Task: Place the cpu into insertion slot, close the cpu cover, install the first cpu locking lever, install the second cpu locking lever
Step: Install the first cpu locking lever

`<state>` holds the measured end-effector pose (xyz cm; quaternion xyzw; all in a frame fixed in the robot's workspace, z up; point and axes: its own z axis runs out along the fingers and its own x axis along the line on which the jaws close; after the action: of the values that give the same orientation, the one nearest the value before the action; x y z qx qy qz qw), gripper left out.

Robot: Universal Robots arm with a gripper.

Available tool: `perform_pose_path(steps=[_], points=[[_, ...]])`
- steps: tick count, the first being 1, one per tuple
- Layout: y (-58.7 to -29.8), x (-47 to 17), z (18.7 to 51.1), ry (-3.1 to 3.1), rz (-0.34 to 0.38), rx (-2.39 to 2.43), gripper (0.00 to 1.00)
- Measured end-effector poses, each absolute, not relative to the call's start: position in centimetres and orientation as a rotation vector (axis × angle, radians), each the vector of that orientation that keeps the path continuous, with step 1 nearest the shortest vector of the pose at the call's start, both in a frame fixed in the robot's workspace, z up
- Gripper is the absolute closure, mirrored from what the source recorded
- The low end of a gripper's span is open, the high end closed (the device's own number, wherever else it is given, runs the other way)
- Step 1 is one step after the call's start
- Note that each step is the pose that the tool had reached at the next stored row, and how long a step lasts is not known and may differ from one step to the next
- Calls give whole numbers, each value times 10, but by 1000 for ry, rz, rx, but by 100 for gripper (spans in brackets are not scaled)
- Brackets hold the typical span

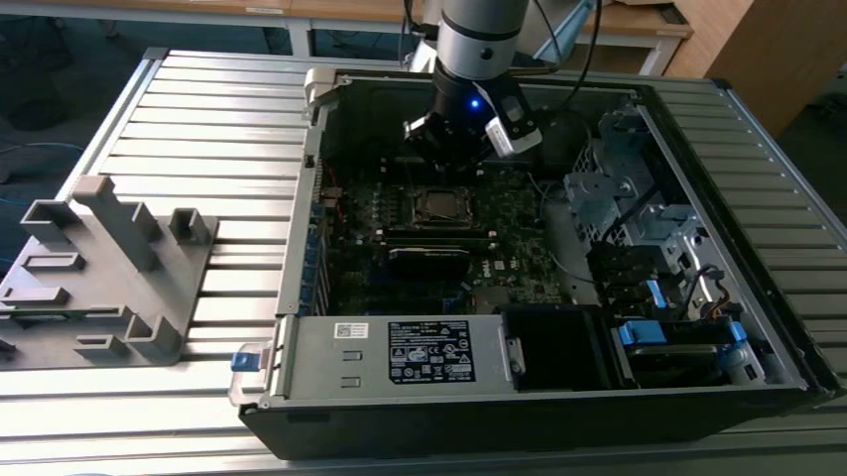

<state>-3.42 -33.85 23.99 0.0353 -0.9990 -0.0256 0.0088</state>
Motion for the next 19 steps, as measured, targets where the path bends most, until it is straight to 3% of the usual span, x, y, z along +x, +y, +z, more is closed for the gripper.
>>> perform_pose_path(steps=[19], points=[[-339,-66,240,-3121,-80,110,89]])
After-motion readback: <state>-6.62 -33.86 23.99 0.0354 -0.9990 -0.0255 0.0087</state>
